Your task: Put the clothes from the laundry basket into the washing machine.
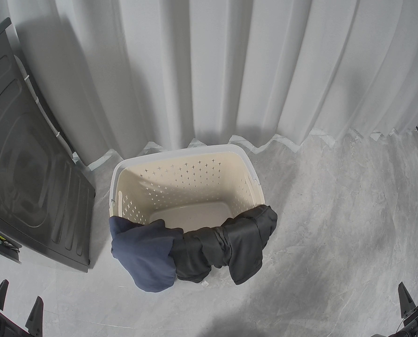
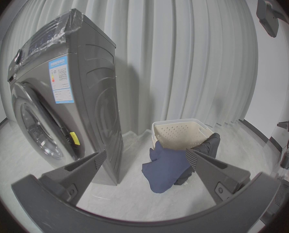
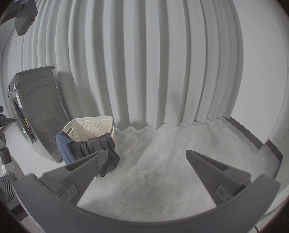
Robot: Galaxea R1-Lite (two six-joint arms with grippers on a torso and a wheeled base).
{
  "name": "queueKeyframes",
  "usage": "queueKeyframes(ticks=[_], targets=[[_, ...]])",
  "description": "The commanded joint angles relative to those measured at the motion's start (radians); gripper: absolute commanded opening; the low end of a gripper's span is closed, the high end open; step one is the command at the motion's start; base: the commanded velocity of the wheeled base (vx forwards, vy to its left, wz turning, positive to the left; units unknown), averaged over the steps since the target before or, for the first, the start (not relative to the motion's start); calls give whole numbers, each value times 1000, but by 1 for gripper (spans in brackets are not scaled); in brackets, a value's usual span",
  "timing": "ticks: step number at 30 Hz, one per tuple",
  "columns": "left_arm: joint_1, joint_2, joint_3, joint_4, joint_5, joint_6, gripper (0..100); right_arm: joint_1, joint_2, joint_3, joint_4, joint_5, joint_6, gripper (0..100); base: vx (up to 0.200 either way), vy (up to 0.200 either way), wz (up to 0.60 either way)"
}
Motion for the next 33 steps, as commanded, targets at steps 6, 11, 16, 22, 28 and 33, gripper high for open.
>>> queueKeyframes(ticks=[6, 11, 16, 22, 28, 33], targets=[[0, -12, 16, 0, 0, 0, 100, -1, -6, 18, 0, 1, -1, 100, 200, 0, 0], [0, -12, 16, 0, 0, 0, 100, -1, -5, 18, 0, 1, -1, 100, 200, 0, 0], [0, -12, 16, 0, 0, 0, 100, -1, -5, 18, 0, 1, -1, 100, 0, 0, 0], [0, -12, 16, 0, 0, 0, 100, -1, -5, 18, 0, 1, -1, 100, 0, 67, 0], [0, -12, 16, 0, 0, -2, 100, -1, -5, 18, 0, 1, -1, 100, 0, 133, 0], [0, -12, 16, 0, 0, -2, 100, -1, -5, 18, 0, 1, -1, 100, 0, 0, 0]])
